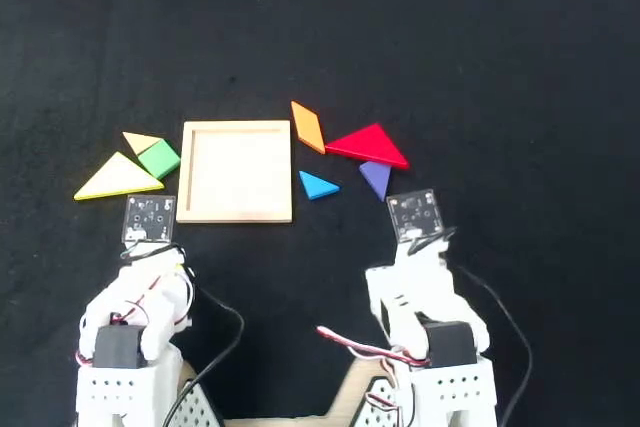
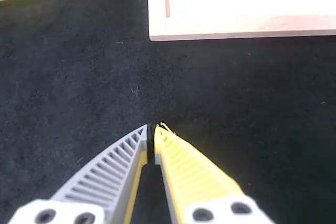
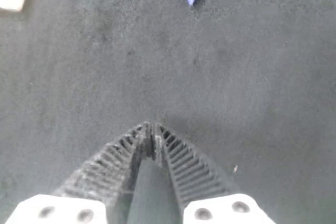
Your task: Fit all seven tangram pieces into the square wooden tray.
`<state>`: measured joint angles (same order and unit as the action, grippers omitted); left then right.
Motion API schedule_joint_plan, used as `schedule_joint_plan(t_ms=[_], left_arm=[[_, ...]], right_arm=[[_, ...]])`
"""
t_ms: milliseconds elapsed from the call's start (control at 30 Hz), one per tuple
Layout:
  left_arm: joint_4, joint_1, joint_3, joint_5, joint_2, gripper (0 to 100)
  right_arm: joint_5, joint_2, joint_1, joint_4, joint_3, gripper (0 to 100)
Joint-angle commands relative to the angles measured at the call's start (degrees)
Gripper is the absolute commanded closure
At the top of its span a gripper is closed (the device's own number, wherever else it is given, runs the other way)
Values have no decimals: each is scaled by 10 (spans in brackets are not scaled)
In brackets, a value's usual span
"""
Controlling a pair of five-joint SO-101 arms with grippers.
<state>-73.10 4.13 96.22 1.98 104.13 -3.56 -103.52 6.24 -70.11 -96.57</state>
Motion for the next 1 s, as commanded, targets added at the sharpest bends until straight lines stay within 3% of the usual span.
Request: schedule_joint_plan(t_ms=[0, 133, 267, 467, 600, 733, 967], left_arm=[[22, 28, -68, 2, 4, 970], [84, 60, -115, 0, 4, 970], [157, 69, -78, 5, 4, 968], [204, 152, -114, 5, 4, 966], [164, 102, -150, 18, 0, 966], [123, 30, -167, 47, -56, 966], [163, 40, -270, 49, -293, 966]], right_arm=[[-11, -37, -33, 79, 60, 986], [-168, -38, -30, 165, 104, 986], [-317, -38, -30, 203, 113, 986], [-264, -34, -64, 173, 165, 986], [-262, 12, -63, 122, 239, 986], [-250, 155, -63, 82, 338, 986], [-204, 529, -63, -20, 634, 985]])
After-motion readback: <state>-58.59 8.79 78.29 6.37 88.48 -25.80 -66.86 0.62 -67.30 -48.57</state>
